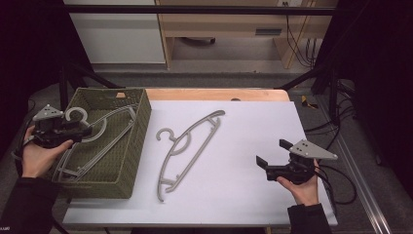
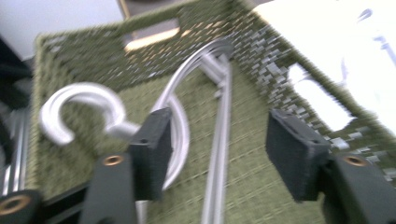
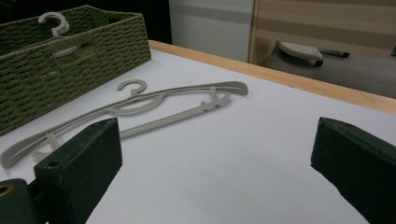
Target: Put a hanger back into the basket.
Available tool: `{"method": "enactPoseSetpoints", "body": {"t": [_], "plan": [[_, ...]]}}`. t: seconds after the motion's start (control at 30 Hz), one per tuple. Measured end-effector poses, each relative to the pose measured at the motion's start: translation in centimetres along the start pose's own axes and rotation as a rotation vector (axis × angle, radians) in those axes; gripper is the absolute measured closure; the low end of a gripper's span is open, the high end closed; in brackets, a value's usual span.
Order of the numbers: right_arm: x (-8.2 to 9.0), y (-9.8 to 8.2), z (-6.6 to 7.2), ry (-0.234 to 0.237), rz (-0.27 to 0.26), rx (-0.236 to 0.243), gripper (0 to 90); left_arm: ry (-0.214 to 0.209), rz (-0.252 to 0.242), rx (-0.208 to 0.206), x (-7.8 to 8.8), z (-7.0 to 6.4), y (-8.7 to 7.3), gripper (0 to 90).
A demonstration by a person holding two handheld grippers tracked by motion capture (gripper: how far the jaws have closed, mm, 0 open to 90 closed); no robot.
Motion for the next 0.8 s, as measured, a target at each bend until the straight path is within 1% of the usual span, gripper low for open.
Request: {"method": "enactPoseSetpoints", "body": {"t": [0.07, 0.1, 0.13, 0.27, 0.3, 0.37, 0.43, 0.53, 0.63, 0.67, 0.73, 0.8], "plan": [[0.1, 0.0, 0.0, 0.0, 0.002, 0.0, 2.4, -0.021, -0.031, -0.007, 0.3, -1.0, 0.3, 35.6], [0.1, 0.0, 0.0, 0.001, 0.0, -0.001, 2.4, -0.041, -0.061, -0.001, 0.5, -1.7, 0.5, 33.9], [0.1, 0.0, 0.0, 0.001, -0.001, -0.004, 2.4, -0.053, -0.071, -0.004, 0.6, -2.1, 0.6, 32.4], [0.2, 0.1, -0.1, -0.001, -0.007, -0.008, 2.2, -0.093, -0.133, -0.022, 1.0, -4.4, 1.0, 26.8], [0.3, 0.1, -0.1, -0.004, -0.008, -0.009, 2.2, -0.108, -0.154, -0.02, 1.0, -4.9, 0.9, 25.9], [0.4, 0.1, -0.2, -0.005, -0.014, -0.012, 2.2, -0.14, -0.18, -0.012, 0.9, -6.0, 0.8, 23.1], [0.4, 0.1, -0.2, -0.007, -0.018, -0.011, 2.2, -0.154, -0.189, -0.023, 0.7, -7.0, 0.6, 21.7], [0.5, 0.1, -0.3, -0.008, -0.023, -0.01, 2.3, -0.19, -0.218, -0.017, 0.2, -8.4, 0.1, 21.5], [0.6, 0.2, -0.2, -0.007, -0.03, -0.017, 2.3, -0.22, -0.223, -0.018, -0.4, -9.8, -0.3, 20.8], [0.6, 0.2, -0.2, -0.007, -0.03, -0.017, 2.3, -0.232, -0.219, -0.026, -0.5, -10.3, -0.4, 20.8], [0.7, 0.2, -0.2, -0.004, -0.028, -0.016, 2.3, -0.24, -0.218, -0.04, -0.7, -11.2, -0.6, 20.8], [0.7, 0.2, -0.2, -0.003, -0.028, -0.018, 2.3, -0.257, -0.214, -0.047, -0.9, -12.0, -0.6, 20.8]]}}
Point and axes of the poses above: each handheld gripper's, and its own axes: x roughly backward along the jaws, y roughly out of its top, z roughly to its left, the point moved 1 cm from there along -x, roughly forward along the jaws, and after that the axes turned 3 degrees about -y, right-handed, at the moved point
